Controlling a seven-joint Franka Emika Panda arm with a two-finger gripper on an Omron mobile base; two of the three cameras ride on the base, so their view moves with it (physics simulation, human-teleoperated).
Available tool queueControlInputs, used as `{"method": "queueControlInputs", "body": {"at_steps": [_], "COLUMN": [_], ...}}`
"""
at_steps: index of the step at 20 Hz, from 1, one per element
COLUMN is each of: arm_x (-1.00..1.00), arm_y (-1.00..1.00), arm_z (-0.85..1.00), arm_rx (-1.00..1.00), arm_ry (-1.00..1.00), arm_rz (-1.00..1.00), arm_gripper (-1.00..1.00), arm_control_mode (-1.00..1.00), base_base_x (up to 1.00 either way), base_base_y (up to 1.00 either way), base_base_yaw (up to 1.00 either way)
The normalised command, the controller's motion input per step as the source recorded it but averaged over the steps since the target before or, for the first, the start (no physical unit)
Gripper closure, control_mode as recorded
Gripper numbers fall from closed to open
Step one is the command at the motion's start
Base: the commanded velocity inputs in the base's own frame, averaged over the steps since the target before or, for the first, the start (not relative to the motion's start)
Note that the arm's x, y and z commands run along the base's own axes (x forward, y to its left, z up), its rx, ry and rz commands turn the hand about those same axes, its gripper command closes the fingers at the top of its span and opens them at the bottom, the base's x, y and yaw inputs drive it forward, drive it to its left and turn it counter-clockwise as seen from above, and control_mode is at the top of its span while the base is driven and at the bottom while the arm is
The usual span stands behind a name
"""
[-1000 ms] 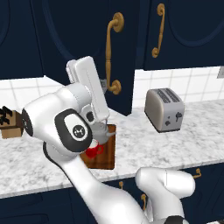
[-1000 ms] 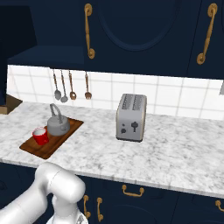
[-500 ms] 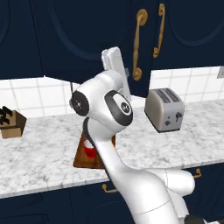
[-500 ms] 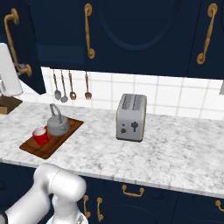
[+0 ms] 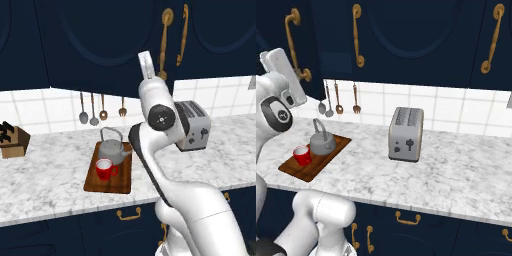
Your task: Pick the kettle from the counter and place it on the tray. Then pick the mug from the cabinet and place it on the tray. Then close the cabinet doors.
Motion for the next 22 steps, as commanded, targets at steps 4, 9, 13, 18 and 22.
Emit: {"method": "queueControlInputs", "body": {"at_steps": [4, 9, 13, 18, 22], "arm_x": [0.52, 0.5, 0.5, 0.46, 0.63], "arm_y": [0.16, 0.28, 0.55, 0.51, 0.07], "arm_z": [0.11, 0.08, 0.03, 0.11, 0.07], "arm_rx": [0.0, 0.0, 0.0, 0.0, 0.0], "arm_ry": [0.0, 0.0, 0.02, 0.06, 0.21], "arm_rz": [0.33, 0.1, 0.0, -0.01, -0.02], "arm_gripper": [1.0, 1.0, 1.0, 1.0, 1.0], "arm_control_mode": [-1.0, -1.0, -1.0, -1.0, -1.0], "base_base_x": [0.0, 0.0, 0.0, 0.0, 0.0], "base_base_y": [0.0, 0.0, 0.0, 0.0, 0.0], "base_base_yaw": [0.0, 0.0, 0.0, 0.0, 0.0]}}
